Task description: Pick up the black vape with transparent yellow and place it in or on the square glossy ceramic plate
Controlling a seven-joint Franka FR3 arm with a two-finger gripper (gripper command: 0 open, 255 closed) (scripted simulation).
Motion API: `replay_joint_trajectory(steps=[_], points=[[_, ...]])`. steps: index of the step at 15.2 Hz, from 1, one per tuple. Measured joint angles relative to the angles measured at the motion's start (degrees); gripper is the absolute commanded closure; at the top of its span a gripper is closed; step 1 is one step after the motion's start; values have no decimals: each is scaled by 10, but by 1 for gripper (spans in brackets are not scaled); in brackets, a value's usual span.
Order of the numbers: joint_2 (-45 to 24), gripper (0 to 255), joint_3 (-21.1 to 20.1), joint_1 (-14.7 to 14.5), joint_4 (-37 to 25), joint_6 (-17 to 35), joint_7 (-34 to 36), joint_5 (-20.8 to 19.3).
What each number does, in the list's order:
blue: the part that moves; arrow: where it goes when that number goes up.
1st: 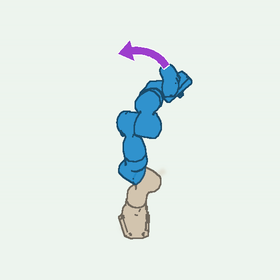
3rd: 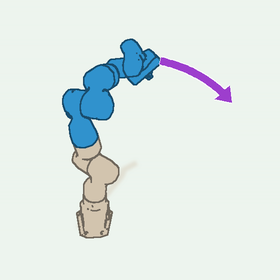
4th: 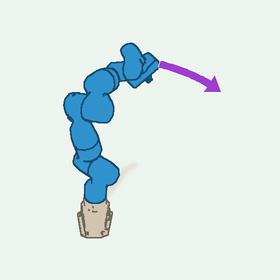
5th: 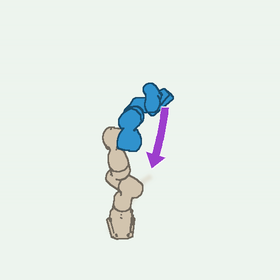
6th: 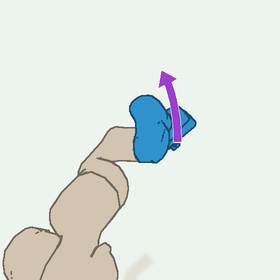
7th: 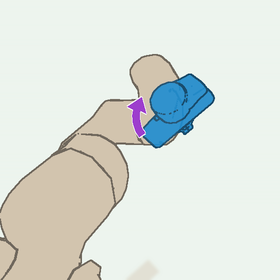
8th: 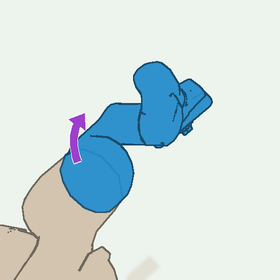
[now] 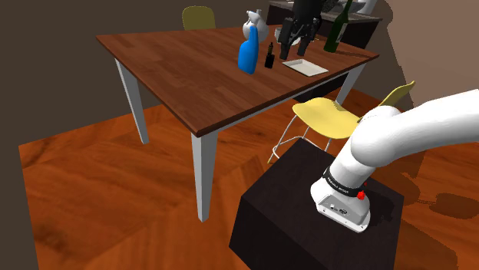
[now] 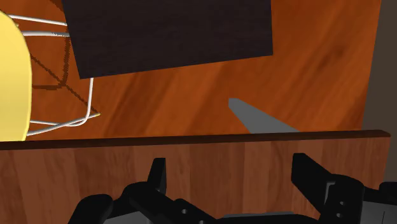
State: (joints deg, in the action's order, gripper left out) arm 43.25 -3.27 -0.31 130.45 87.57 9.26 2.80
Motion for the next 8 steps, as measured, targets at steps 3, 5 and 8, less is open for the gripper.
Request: replay_joint_trajectory(steps=[3, 5, 8], points=[[-16, 0, 7, 5, -6, 10, -6, -6], [-53, 0, 20, 13, -26, 25, -18, -17], [-93, 0, 44, 26, -49, 40, -41, -33]])
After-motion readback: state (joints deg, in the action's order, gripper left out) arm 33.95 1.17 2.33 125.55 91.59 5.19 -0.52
